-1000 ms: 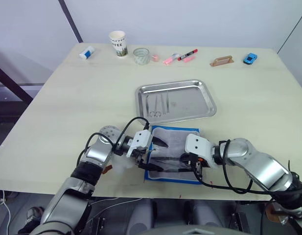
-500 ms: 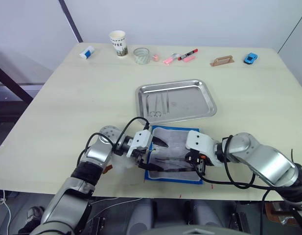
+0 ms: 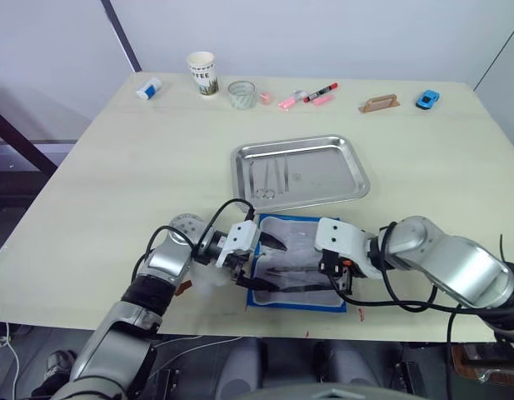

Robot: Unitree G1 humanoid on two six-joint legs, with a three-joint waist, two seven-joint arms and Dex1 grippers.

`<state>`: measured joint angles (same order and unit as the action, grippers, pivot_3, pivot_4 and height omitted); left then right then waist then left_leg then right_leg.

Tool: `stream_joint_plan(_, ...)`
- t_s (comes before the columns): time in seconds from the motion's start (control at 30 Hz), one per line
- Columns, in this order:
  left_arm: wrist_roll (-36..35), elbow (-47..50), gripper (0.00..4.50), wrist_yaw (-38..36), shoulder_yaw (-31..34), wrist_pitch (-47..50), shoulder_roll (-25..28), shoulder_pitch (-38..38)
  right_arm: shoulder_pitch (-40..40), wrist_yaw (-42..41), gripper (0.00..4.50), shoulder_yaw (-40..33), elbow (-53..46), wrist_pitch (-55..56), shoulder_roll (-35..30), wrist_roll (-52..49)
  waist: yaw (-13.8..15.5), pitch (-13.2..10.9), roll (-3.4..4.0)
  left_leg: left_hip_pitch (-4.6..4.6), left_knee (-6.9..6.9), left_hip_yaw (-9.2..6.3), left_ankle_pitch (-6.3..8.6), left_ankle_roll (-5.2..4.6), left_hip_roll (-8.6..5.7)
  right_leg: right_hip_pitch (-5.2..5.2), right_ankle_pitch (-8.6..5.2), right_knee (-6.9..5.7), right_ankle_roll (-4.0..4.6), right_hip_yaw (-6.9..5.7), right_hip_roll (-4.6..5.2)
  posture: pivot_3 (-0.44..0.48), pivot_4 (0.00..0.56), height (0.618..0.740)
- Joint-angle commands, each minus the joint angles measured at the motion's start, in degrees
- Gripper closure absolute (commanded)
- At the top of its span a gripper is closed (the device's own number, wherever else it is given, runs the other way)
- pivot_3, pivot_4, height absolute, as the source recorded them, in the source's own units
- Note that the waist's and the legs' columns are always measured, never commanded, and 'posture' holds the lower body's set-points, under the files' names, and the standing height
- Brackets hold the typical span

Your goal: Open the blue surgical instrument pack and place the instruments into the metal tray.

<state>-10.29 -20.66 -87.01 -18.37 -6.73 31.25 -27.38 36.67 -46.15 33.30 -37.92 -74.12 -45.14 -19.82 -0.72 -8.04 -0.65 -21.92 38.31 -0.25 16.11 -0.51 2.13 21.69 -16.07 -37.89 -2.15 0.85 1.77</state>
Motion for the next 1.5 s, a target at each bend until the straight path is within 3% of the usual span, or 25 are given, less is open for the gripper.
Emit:
stream_joint_plan(0.03, 2.83, -2.33, 0.00, 0.38, -1.97, 1.81, 0.66, 1.93, 0.82, -1.52, 4.37, -3.29, -2.67, 1.70, -4.46, -0.69, 0.02, 0.00, 0.00, 0.00, 0.00, 0.00, 0.00, 0.00, 0.00, 0.00, 0.00, 0.00, 0.00, -0.01, 0.01, 0.000, 0.150, 0.740)
stream_joint_plan(0.3, 2.72, -2.46, 0.00, 0.67, -1.95, 1.80, 0.41, 1.88, -4.35, -4.64, 4.37, -9.14, -3.63, 6.54, -15.46, -1.49, 0.04, 0.00, 0.01, 0.00, 0.00, 0.01, 0.00, 0.00, 0.01, 0.00, 0.00, 0.02, -0.01, 0.00, 0.03, 0.000, 0.150, 0.740)
stream_joint_plan(0.47, 2.35, -2.33, 0.00, 1.01, -1.70, 1.85, 0.27, 2.06, -11.15, -7.62, 4.37, -18.83, -2.56, 10.50, -21.02, -3.98, 0.18, -0.01, 0.02, -0.04, 0.00, 0.04, 0.00, 0.00, 0.01, -0.01, 0.00, 0.06, -0.03, 0.00, 0.08, 0.000, 0.150, 0.740)
stream_joint_plan(0.53, 2.19, -2.12, 0.00, 1.12, -1.53, 1.92, 0.25, 2.21, -13.39, -8.31, 4.37, -23.59, -1.33, 11.53, -20.44, -6.10, 0.04, 0.01, 0.05, 0.03, 0.00, 0.09, 0.00, 0.00, 0.01, -0.03, 0.00, 0.04, -0.03, 0.06, 0.09, 0.000, 0.150, 0.740)
stream_joint_plan(0.73, 1.89, -1.42, 0.00, 1.39, -1.17, 2.24, 0.26, 2.56, -12.62, -5.21, 4.37, -30.39, 3.44, 13.13, -12.00, -9.78, 0.07, 0.01, 0.03, 0.02, -0.02, 0.08, 0.01, -0.01, 0.01, -0.03, 0.00, 0.04, -0.03, 0.06, 0.03, 0.000, 0.150, 0.740)
stream_joint_plan(1.07, 1.45, 0.79, 0.00, 2.89, -0.38, 4.05, 0.06, 3.54, 2.53, 15.58, 4.37, -22.88, 18.79, 9.04, 11.68, -0.47, 0.06, -0.03, 0.14, -0.05, -0.02, 0.06, 0.00, -0.01, 0.00, 0.01, 0.01, 0.03, -0.02, 0.04, 0.02, 0.000, 0.150, 0.740)
stream_joint_plan(1.27, 1.36, 1.40, 0.00, 3.86, 0.07, 4.85, -0.15, 3.85, 12.92, 24.63, 4.37, -25.67, 35.69, 5.68, 25.63, 2.31, 0.06, -0.05, 0.20, -0.03, -0.03, 0.06, 0.00, -0.01, 0.00, 0.03, 0.01, -0.02, 0.00, 0.03, 0.01, 0.000, 0.150, 0.740)
stream_joint_plan(1.5, 1.30, 2.08, 0.00, 4.88, 0.36, 5.34, -0.62, 4.15, 22.06, 34.97, 4.37, -31.24, 59.56, 14.62, 36.37, 6.67, -0.07, -0.07, 0.23, -0.02, -0.05, 0.13, 0.00, -0.01, -0.02, 0.04, 0.02, -0.05, -0.02, 0.08, 0.05, 0.000, 0.150, 0.740)
